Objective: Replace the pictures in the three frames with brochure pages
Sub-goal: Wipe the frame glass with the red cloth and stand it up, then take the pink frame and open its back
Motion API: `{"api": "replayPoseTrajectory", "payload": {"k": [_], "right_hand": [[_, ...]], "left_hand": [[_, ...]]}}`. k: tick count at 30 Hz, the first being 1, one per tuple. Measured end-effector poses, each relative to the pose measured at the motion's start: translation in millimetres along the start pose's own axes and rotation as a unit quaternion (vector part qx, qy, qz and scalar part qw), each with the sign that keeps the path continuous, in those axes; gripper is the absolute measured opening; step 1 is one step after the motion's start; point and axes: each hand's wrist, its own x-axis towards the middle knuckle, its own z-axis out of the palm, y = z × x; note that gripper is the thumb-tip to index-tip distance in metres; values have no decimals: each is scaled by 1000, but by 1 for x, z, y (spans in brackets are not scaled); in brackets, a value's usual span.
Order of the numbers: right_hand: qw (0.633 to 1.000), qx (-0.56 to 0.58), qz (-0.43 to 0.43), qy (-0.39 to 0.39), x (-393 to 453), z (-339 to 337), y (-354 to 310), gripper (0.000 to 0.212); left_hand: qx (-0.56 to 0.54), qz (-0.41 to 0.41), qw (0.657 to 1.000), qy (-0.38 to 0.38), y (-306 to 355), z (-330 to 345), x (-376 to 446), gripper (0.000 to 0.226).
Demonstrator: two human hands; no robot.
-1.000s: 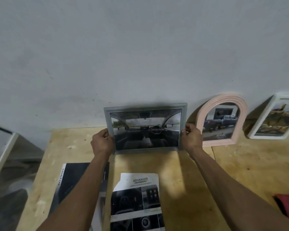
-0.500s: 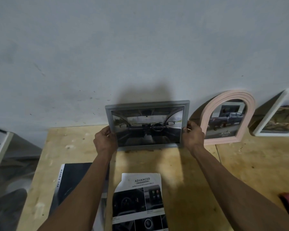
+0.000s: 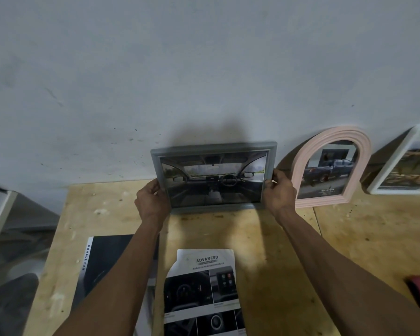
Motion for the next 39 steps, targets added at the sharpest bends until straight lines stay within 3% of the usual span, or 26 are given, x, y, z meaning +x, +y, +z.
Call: {"api": "replayPoseTrajectory", "payload": {"k": [11,15,18,21,23,25,28,30,35,37,39], "right_hand": [[999,-25,-21,-26,-2,0,-2,41],[999,-17,-11,-46,-3,-6,-4,52],[999,3,-31,-28,-9,-23,-3,48],[998,29,-46,5,-10,-50,4,25],[997,54,-35,50,-5,-74,15,18],[994,40,-15,97,3,-103,27,18],[987,8,13,158,24,-144,51,19],[987,-9,28,160,44,-163,66,30],[998,-36,35,34,88,-190,90,52],[999,-40,7,-27,102,-193,98,48],[997,-35,-11,-66,113,-191,106,30]], "left_hand": [[1,-17,1000,-13,5,-3,-2,34],[16,-27,999,-32,1,-1,1,41],[35,-57,998,21,1,6,-6,55],[30,15,993,115,13,23,-36,35],[35,84,987,131,20,42,-60,19],[1,76,994,77,36,64,-86,14],[-28,69,995,-64,58,107,-128,11],[-3,83,986,-146,72,141,-150,16],[24,81,968,-237,111,208,-182,34],[24,88,969,-231,119,225,-183,28],[28,71,977,-199,124,237,-180,24]]}}
